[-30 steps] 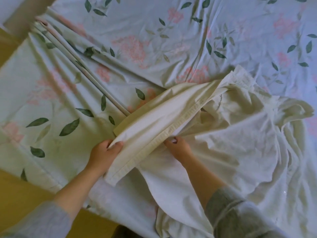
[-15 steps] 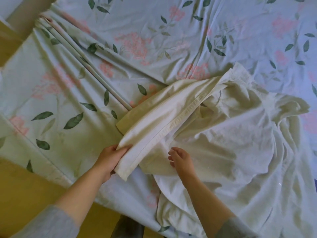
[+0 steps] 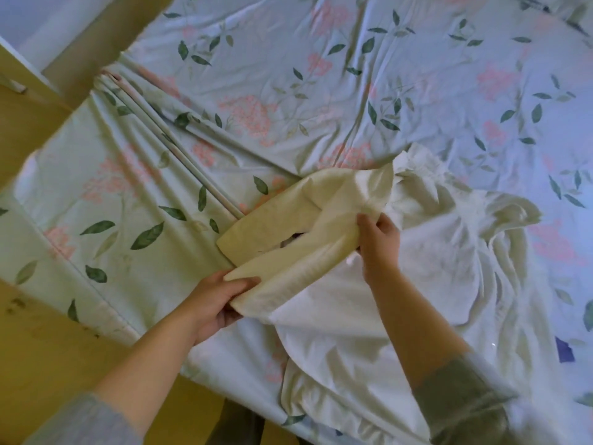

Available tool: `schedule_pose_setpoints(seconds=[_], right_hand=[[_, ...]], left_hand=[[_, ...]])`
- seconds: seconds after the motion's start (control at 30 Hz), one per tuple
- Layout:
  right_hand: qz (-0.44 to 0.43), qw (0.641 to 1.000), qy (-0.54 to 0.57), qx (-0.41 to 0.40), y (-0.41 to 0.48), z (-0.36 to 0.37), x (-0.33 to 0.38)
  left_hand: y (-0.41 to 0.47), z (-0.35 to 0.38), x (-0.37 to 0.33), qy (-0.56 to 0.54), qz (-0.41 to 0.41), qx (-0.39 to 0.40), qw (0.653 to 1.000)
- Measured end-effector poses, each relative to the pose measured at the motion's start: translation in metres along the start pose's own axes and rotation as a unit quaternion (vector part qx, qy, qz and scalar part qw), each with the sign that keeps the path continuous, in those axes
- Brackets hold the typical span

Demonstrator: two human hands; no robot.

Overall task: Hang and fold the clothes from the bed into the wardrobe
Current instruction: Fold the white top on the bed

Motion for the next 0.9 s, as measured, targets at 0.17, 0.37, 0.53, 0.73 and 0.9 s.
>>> schedule_pose_setpoints(seconds=[0.17, 0.37, 0.53, 0.73, 0.9], right_hand=[[-0.083, 0.988, -0.071, -0.108, -0.023, -0.114, 0.009], [0.118, 0.93, -0.322, -0.131, -0.03, -0.18, -0.086], [0.051, 0.912, -0.387, -0.127, -0.038, -0.151, -0.112], [-0.079, 0.853, -0.515, -0.042, -0.04, -0.093, -0.125], [-0.112, 0.785, -0.609, 0.014, -0.027, -0.074, -0.149]], left_hand=[[-0.012, 0.043, 0.037, 0.036, -0.06, 0.055, 0.996], [0.014, 0.038, 0.085, 0.17, 0.023, -0.067, 0.983], [0.044, 0.015, 0.101, 0.426, 0.119, -0.1, 0.891], [0.077, 0.003, 0.102, 0.51, 0.167, -0.075, 0.84], [0.117, 0.013, 0.103, 0.417, 0.157, -0.053, 0.894]])
Point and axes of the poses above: each hand's wrist, its own y-axis towards the middle knuckle, its own z-axis out of the palm, x = y × z, the point moved 4 cm from there along y, towards the middle knuckle, and after that the axes turned 15 degrees about -y, right-handed, at the moved point
